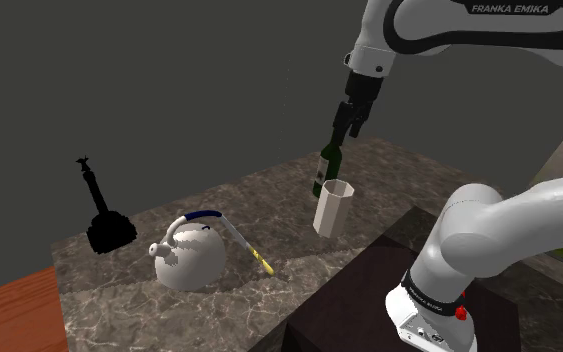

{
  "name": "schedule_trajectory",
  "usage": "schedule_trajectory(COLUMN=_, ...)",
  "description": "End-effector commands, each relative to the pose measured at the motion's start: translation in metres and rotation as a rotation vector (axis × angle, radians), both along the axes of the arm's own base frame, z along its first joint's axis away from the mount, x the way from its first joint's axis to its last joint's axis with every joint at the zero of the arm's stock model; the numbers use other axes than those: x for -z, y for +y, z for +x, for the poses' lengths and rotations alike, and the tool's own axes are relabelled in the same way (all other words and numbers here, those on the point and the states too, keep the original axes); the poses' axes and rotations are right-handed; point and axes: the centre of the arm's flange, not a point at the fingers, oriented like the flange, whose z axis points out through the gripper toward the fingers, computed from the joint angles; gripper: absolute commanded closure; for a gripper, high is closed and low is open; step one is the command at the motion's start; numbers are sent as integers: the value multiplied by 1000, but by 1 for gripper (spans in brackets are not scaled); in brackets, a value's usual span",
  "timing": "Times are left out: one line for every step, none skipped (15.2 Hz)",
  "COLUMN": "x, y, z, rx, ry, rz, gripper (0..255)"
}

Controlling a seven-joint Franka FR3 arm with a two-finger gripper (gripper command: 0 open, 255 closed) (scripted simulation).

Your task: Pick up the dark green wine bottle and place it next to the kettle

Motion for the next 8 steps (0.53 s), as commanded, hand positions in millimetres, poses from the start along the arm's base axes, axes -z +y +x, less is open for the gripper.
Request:
schedule_trajectory(x=0, y=0, z=0, rx=0, ry=0, rz=0, gripper=0)
schedule_trajectory(x=3, y=-11, z=6, rx=1, ry=0, rz=-2, gripper=0)
schedule_trajectory(x=6, y=-23, z=11, rx=2, ry=-1, rz=-4, gripper=0)
schedule_trajectory(x=9, y=-34, z=17, rx=2, ry=-1, rz=-6, gripper=0)
schedule_trajectory(x=11, y=-45, z=22, rx=3, ry=-1, rz=-9, gripper=0)
schedule_trajectory(x=14, y=-56, z=28, rx=4, ry=-1, rz=-11, gripper=0)
schedule_trajectory(x=17, y=-68, z=33, rx=5, ry=-2, rz=-13, gripper=0)
schedule_trajectory(x=20, y=-79, z=39, rx=6, ry=-2, rz=-15, gripper=0)
